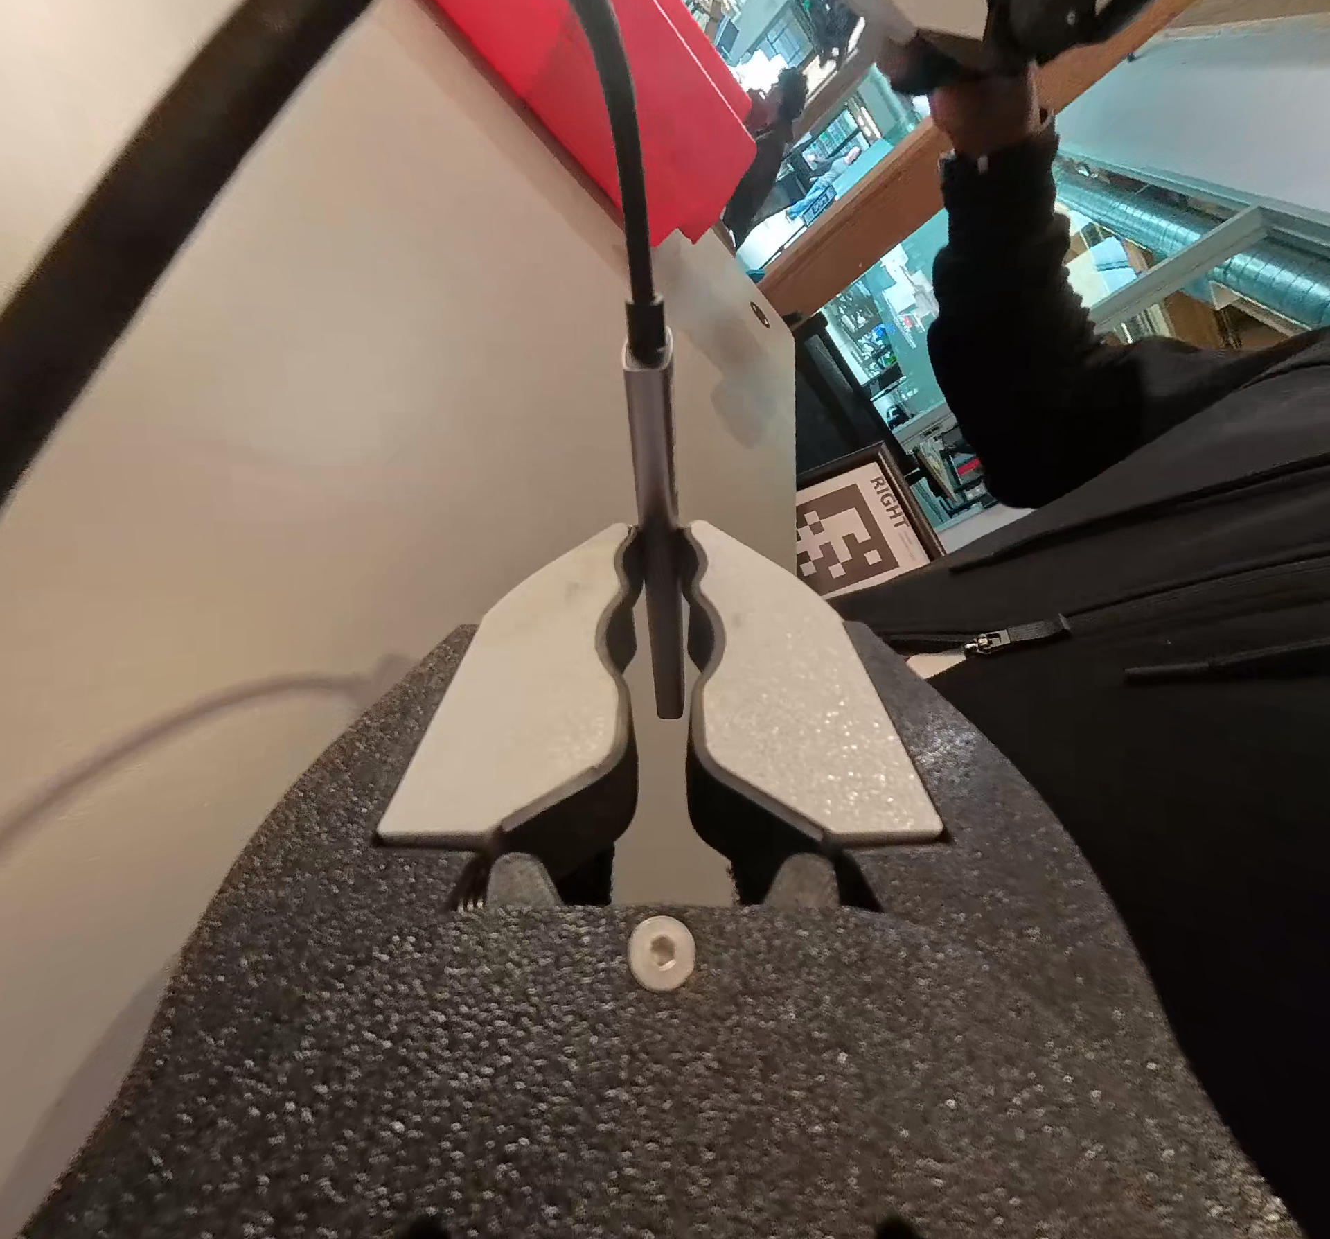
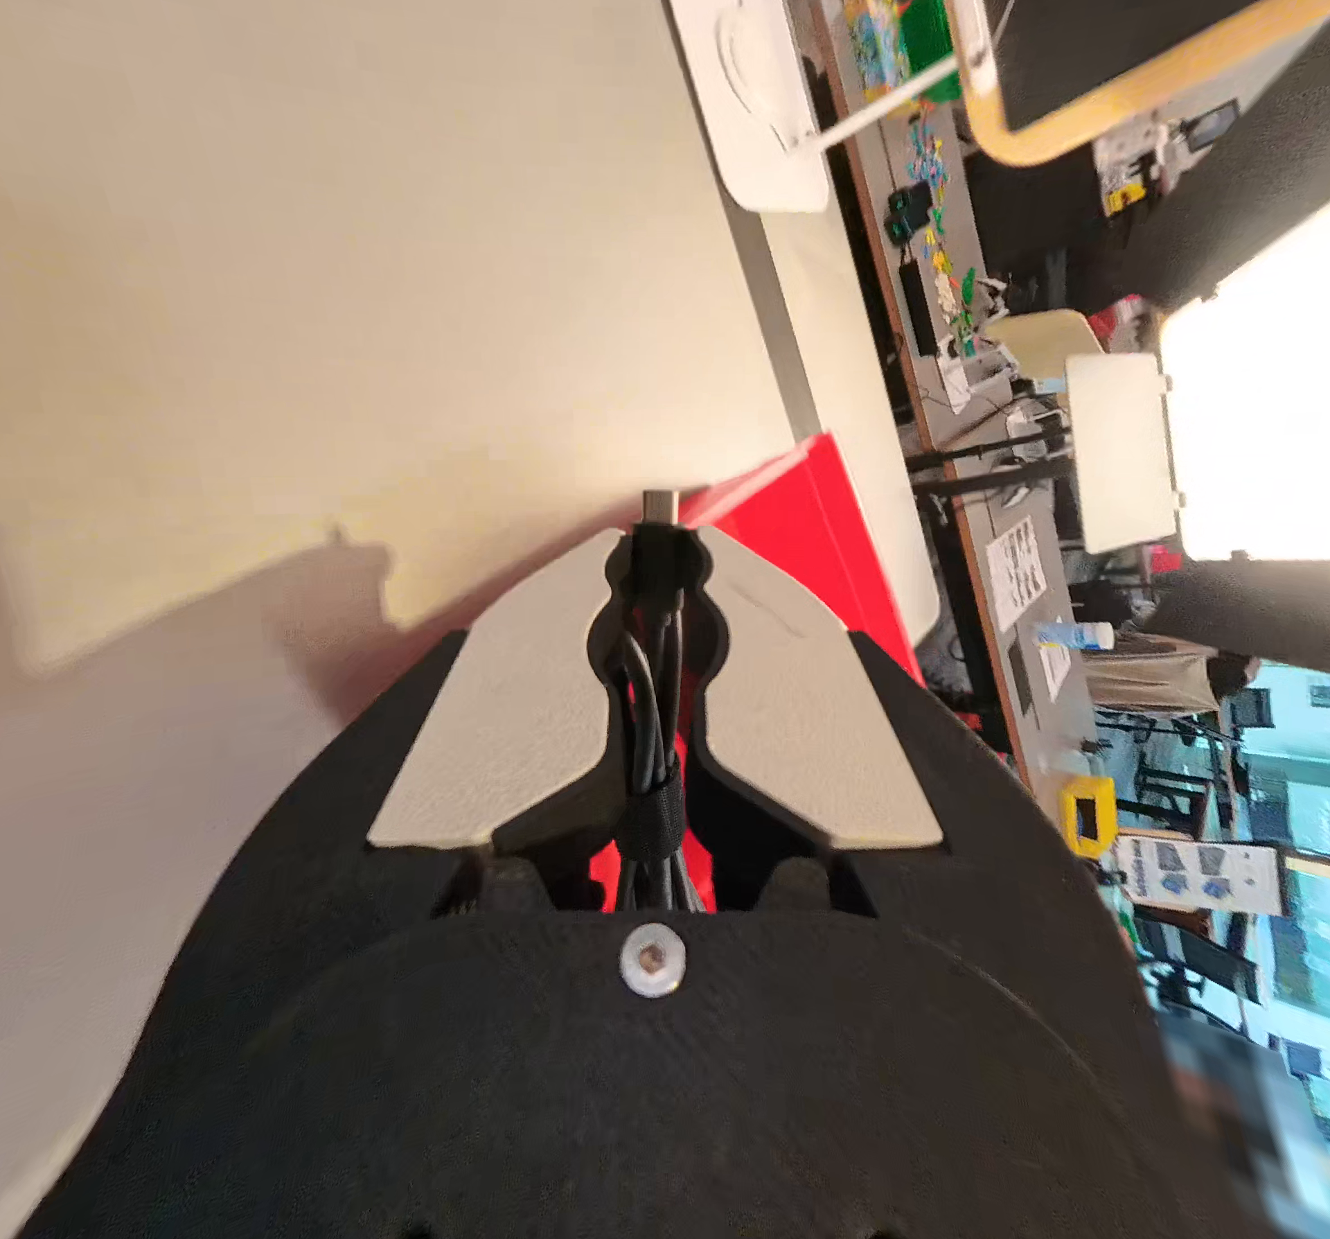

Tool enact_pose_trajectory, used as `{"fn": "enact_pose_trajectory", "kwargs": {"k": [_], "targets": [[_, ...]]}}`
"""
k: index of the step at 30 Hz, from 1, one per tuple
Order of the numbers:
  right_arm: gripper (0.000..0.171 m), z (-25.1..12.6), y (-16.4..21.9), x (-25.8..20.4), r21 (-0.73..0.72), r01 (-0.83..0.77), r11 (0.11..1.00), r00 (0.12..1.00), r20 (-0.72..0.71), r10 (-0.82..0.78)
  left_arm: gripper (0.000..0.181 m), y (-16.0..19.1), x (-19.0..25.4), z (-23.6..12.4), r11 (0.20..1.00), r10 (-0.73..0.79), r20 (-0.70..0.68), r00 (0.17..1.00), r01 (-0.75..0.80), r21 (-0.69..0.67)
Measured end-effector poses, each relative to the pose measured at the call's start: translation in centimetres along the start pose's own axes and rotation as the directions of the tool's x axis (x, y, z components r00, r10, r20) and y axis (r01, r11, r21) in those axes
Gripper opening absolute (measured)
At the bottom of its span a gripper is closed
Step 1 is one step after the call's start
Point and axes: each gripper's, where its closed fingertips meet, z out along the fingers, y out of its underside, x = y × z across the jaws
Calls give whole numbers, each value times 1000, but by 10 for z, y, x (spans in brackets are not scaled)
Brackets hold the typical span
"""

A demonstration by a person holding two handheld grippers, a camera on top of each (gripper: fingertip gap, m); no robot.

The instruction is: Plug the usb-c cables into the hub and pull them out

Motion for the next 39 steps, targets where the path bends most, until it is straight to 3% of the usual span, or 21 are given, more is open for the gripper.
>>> {"fn": "enact_pose_trajectory", "kwargs": {"k": [4,7,11,17,23,30,35,39], "targets": [[14,27,44,18,-35,20,999,995,101,-16,10,4,0,4,1000,-4,0,1000,4,-18],[13,56,76,7,-97,-29,995,975,217,49,10,5,2,4,1000,0,4,1000,0,-26],[25,67,85,7,-106,-82,991,975,198,102,10,11,5,3,999,1,26,1000,0,-33],[27,52,38,4,-15,-141,990,982,124,142,10,18,6,11,999,-19,46,999,22,-48],[21,61,-60,-74,112,-190,975,954,256,157,10,8,17,50,989,69,17,997,-66,-132],[29,79,-156,-190,172,-517,838,703,644,302,10,-4,38,92,979,128,-77,989,-138,-147],[18,79,-182,-200,158,-663,732,568,743,354,10,7,41,104,964,172,-82,982,-185,-191],[13,78,-182,-188,165,-671,723,585,717,380,18,1,40,102,978,154,-72,986,-162,-131]]}}
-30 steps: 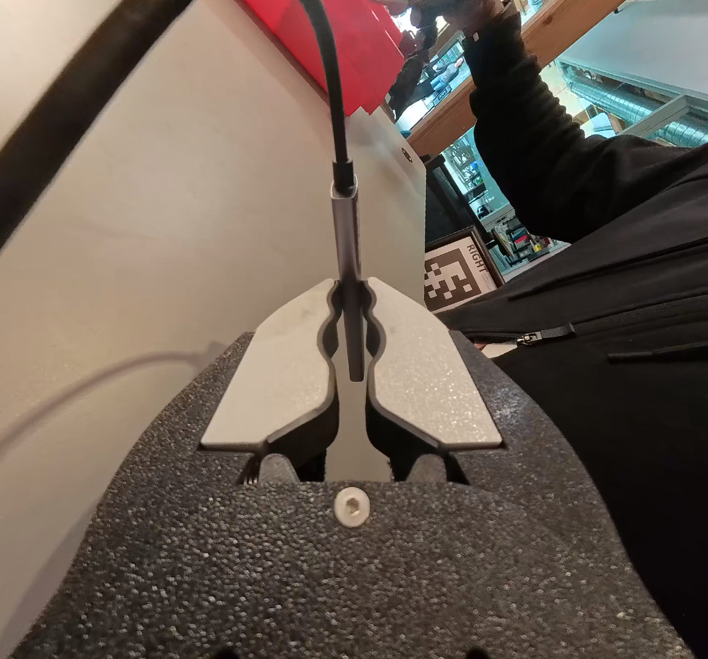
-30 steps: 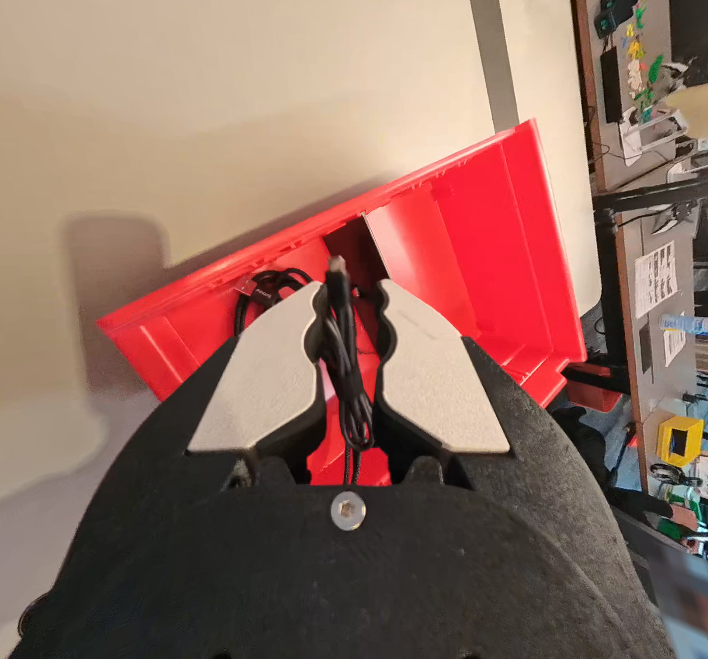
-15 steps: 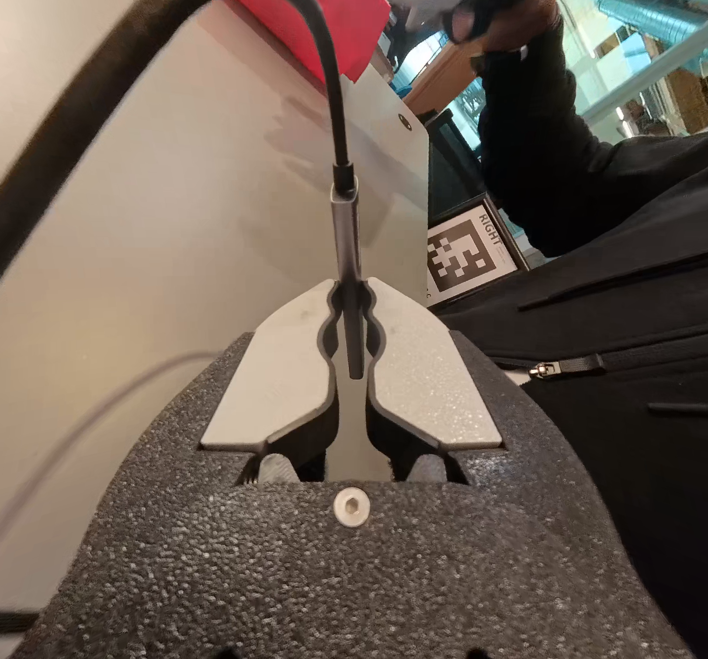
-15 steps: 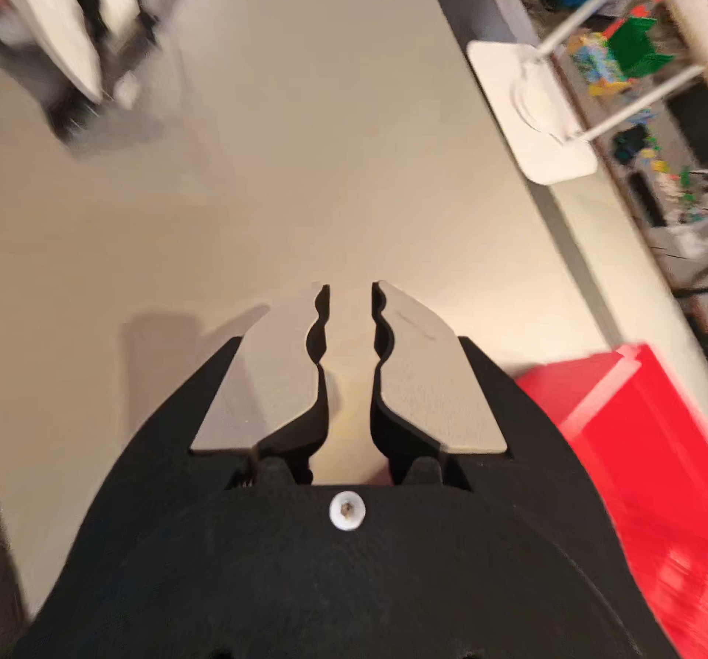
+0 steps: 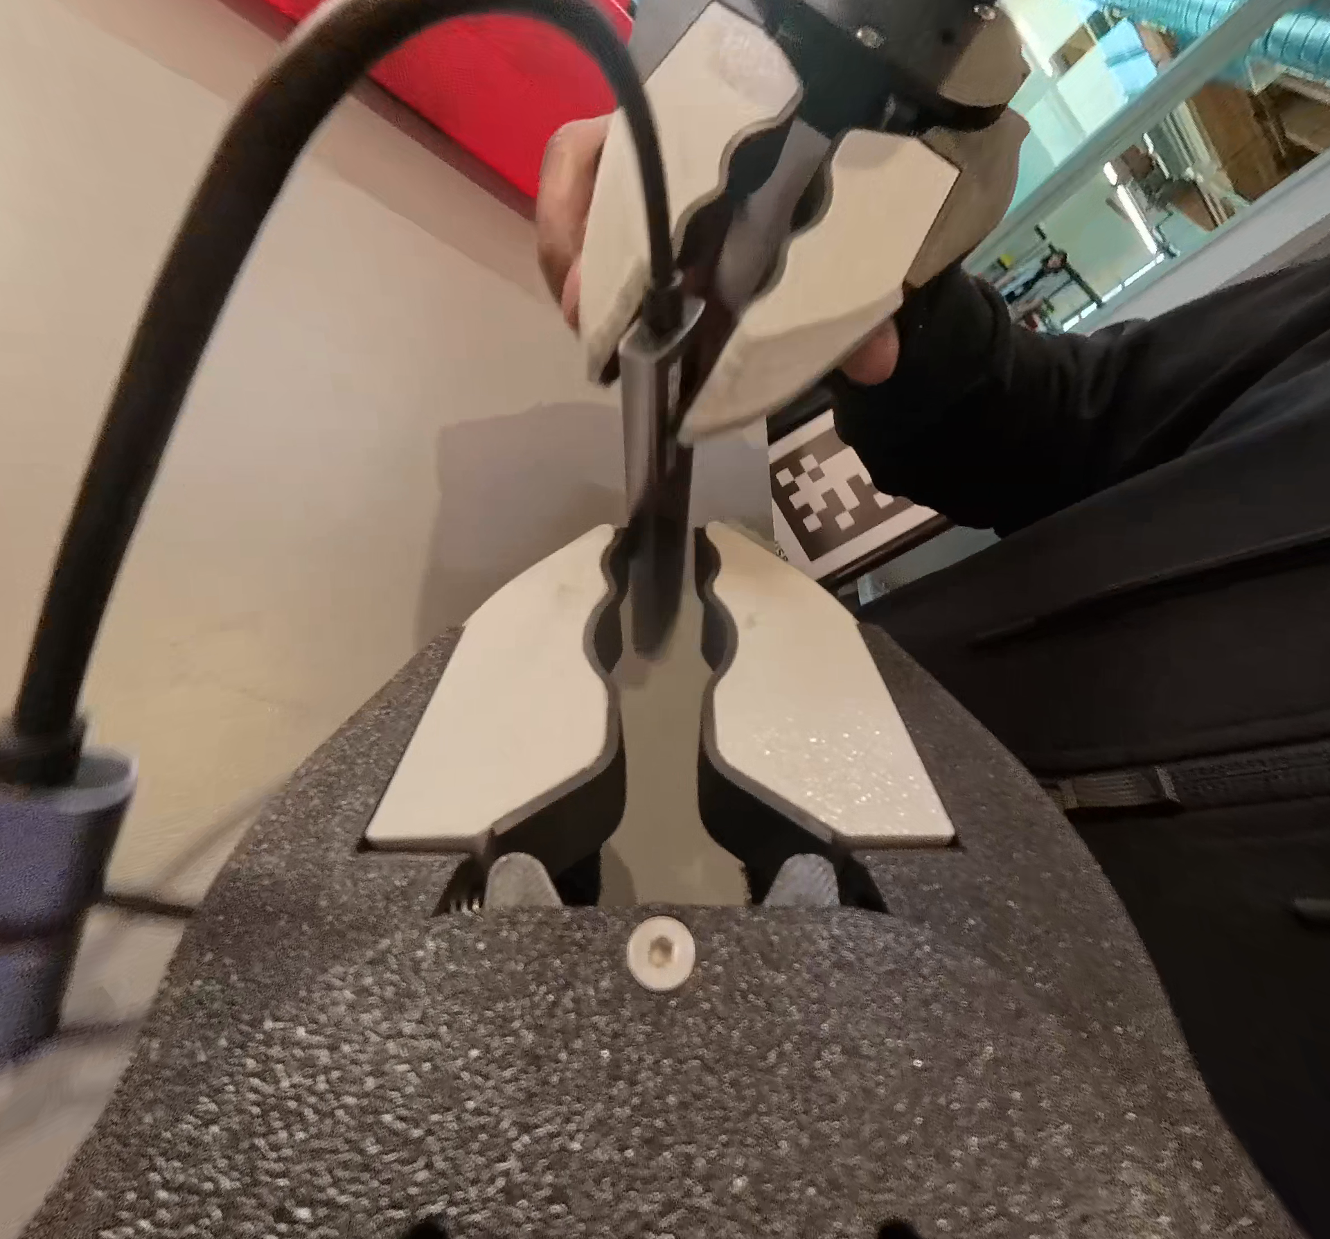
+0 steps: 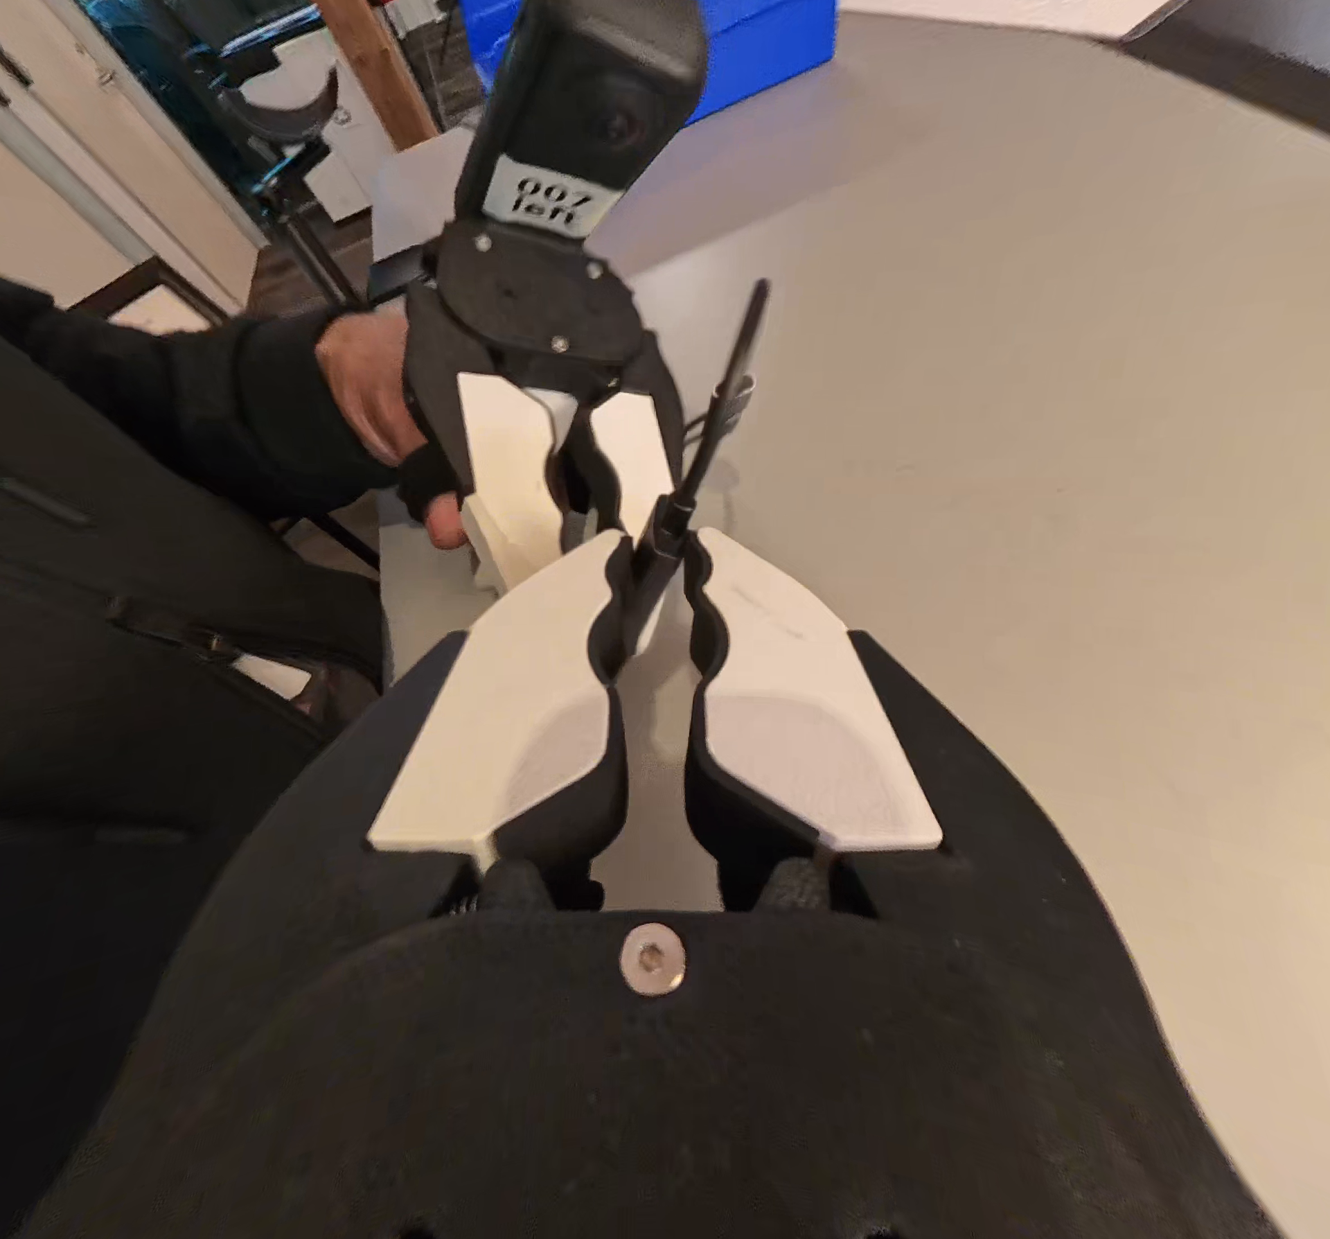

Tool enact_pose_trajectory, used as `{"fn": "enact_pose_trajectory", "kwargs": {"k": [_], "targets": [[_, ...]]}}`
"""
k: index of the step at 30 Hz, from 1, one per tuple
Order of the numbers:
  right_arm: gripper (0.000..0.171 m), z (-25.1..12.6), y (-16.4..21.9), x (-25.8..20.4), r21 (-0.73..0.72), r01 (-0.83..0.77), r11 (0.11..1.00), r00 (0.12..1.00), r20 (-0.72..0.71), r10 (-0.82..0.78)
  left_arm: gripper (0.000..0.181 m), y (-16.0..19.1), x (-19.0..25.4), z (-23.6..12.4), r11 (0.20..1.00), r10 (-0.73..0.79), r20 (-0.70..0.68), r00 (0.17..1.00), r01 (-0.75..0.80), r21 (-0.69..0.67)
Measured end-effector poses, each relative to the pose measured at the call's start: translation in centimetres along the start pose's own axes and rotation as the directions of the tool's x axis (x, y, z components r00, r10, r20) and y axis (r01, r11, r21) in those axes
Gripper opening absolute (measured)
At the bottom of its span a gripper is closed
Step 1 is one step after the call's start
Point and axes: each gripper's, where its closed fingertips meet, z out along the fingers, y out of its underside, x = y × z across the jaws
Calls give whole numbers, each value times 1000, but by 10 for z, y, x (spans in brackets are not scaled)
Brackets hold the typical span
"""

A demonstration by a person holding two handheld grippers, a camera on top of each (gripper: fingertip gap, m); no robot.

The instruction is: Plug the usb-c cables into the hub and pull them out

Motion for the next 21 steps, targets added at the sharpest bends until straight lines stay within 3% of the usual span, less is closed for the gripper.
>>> {"fn": "enact_pose_trajectory", "kwargs": {"k": [4,11,16,21], "targets": [[9,-47,-22,40,38,-30,999,987,-154,36,28,-3,-9,-12,998,-20,39,999,17,67],[9,-201,-49,150,141,-237,961,853,-442,276,27,11,-14,-18,995,-78,2,997,78,68],[9,-282,-54,220,287,-405,868,730,-469,496,27,12,-16,-15,995,-87,1,996,86,51],[10,-303,-24,286,425,-567,706,563,-427,708,27,12,-17,-15,995,-91,10,996,90,51]]}}
